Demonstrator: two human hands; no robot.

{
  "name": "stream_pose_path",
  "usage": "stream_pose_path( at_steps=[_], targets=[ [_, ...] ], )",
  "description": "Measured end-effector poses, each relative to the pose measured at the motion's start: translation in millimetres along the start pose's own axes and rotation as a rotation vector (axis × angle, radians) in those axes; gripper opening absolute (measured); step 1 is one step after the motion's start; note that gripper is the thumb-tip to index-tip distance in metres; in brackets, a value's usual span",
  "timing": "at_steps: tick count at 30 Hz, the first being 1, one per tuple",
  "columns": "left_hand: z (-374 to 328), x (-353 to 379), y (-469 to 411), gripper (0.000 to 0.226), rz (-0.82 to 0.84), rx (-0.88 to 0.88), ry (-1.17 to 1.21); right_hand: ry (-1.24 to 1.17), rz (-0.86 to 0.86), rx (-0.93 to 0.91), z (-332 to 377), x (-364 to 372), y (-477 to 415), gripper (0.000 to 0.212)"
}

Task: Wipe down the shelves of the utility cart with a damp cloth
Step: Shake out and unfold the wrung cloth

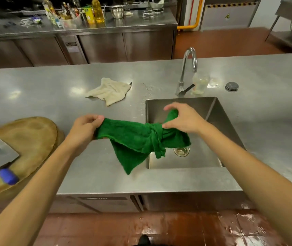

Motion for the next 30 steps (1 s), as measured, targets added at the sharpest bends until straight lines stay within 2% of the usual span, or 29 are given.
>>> stream_pose_path(
  at_steps=[1,3,5,7,9,10,12,15,17,19,22,24,27,30],
  targets=[
    [-4.8,-4.1,-1.0,0.020,0.006,0.007,0.090,0.045,0.013,0.006,4.2,10.6,-5.7,0.051],
    [-17.6,-11.0,-3.0,0.008,0.031,0.036,0.237,0.078,0.065,0.057,12.3,32.6,-14.2,0.041],
    [-29.9,-10.8,-5.2,0.017,0.047,0.056,0.343,0.155,0.099,0.102,23.6,51.7,-18.1,0.036],
    [-37.3,-3.6,-6.5,0.023,0.044,0.045,0.355,0.216,0.073,0.035,41.2,66.5,-16.1,0.049],
    [-38.6,6.3,-8.5,0.025,0.059,0.033,0.325,0.100,0.070,-0.137,67.8,76.2,-9.5,0.069],
    [-37.4,9.4,-9.3,0.026,0.071,0.029,0.305,0.041,0.080,-0.220,83.4,79.3,-6.3,0.076],
    [-34.8,9.7,-10.9,0.030,0.088,0.025,0.264,0.074,0.061,-0.330,109.8,82.7,-6.9,0.076],
    [-35.2,-2.2,-11.9,0.036,0.097,0.046,0.173,0.191,-0.023,-0.364,136.5,78.9,-21.1,0.044],
    [-36.3,-14.2,-9.0,0.041,0.136,0.066,0.125,0.174,-0.036,-0.373,145.7,74.5,-29.5,0.021],
    [-34.9,-25.1,-5.1,0.045,0.167,0.110,0.106,0.179,-0.036,-0.404,149.4,71.6,-36.3,0.011],
    [-27.8,-35.5,-7.1,0.041,0.176,0.182,0.063,0.162,-0.060,-0.416,148.7,72.8,-43.7,0.011],
    [-17.8,-40.6,-10.6,0.040,0.221,0.200,-0.177,0.079,-0.062,-0.397,146.9,74.0,-47.6,0.011],
    [6.3,-39.6,-12.8,0.052,0.406,0.119,-0.529,-0.084,0.004,-0.425,146.8,67.8,-50.3,0.009],
    [28.5,-34.7,-19.2,0.038,0.381,0.088,-0.476,-0.186,0.036,-0.484,148.2,51.2,-54.4,0.009]
  ],
)
Point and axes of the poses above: each hand's wrist, its own y-axis away from the middle knuckle, its own x-axis out of the palm, z = x × y, the point moved 1 cm from there along -y, towards the middle knuckle, and after that the axes turned 15 degrees about z, right-handed, at the moved point
